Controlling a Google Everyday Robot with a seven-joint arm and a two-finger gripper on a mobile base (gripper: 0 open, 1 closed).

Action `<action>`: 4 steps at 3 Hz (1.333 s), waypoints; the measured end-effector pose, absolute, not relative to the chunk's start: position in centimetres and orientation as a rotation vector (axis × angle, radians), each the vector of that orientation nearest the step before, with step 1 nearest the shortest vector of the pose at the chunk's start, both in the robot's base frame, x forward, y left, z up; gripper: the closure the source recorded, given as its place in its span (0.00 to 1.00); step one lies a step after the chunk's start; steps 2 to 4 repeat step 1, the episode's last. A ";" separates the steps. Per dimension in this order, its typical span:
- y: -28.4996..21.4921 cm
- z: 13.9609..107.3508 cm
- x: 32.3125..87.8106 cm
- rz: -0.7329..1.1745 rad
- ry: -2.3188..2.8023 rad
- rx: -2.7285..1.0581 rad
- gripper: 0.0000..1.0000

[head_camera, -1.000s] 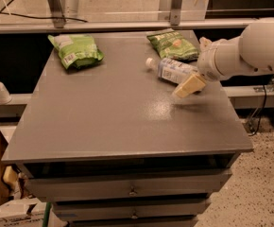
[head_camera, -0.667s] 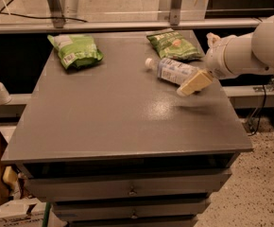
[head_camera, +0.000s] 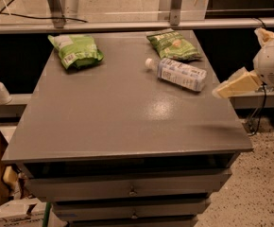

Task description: Move blue plastic bottle near green jalapeno chip bag

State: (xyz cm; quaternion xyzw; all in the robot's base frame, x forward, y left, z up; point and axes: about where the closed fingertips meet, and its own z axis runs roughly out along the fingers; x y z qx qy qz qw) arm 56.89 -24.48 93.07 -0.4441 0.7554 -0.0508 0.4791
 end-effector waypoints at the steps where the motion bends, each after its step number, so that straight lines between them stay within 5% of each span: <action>1: -25.2 93.3 56.4 -0.126 1.846 -1.067 0.00; 4: -25.2 93.3 56.4 -0.126 1.846 -1.067 0.00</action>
Offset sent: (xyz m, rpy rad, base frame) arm 0.0000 0.0000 0.0000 0.0000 0.0000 0.0000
